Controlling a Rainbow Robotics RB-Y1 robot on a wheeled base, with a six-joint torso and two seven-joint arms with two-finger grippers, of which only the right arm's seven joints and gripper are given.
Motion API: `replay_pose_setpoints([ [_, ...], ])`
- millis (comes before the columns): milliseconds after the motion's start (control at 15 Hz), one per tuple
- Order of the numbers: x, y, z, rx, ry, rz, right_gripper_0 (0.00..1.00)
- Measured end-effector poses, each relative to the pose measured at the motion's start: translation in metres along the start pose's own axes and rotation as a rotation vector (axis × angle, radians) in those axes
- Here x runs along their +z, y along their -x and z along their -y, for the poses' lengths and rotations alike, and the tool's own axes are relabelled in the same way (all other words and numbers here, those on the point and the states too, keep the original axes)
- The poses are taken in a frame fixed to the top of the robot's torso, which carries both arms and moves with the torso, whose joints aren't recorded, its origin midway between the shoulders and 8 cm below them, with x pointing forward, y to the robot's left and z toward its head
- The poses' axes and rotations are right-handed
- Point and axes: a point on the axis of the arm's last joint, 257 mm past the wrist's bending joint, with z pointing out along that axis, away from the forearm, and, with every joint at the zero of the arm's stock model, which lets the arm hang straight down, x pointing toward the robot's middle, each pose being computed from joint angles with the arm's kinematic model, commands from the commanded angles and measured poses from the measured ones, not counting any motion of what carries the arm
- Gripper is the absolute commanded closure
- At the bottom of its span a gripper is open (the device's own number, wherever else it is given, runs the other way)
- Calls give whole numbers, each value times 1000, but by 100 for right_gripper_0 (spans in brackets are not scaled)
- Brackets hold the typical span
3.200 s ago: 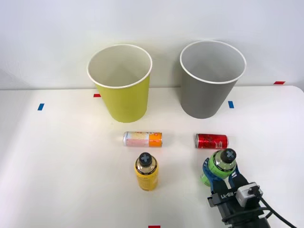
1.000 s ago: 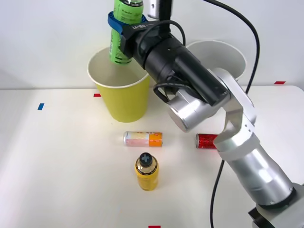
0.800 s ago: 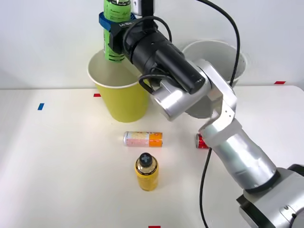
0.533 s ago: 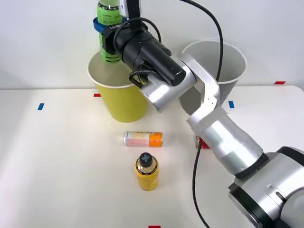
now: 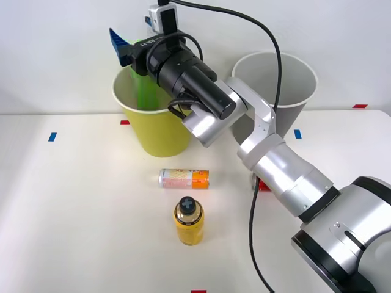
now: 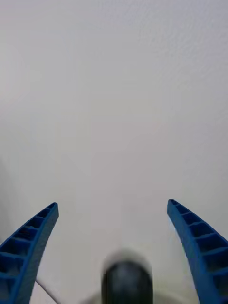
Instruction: Put cans in the gray bin, plastic bottles in the light green bin
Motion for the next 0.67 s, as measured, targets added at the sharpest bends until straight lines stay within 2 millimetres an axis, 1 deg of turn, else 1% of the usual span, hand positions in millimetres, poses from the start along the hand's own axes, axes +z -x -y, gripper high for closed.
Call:
replay_pose_setpoints([
  [200, -3, 9, 5, -48, 9, 11, 0],
  [333, -7, 21, 13, -85, 13, 29, 0],
  [467, -14, 32, 29, -137, 8, 39, 0],
  [667, -27, 41, 53, -220, 2, 37, 0],
])
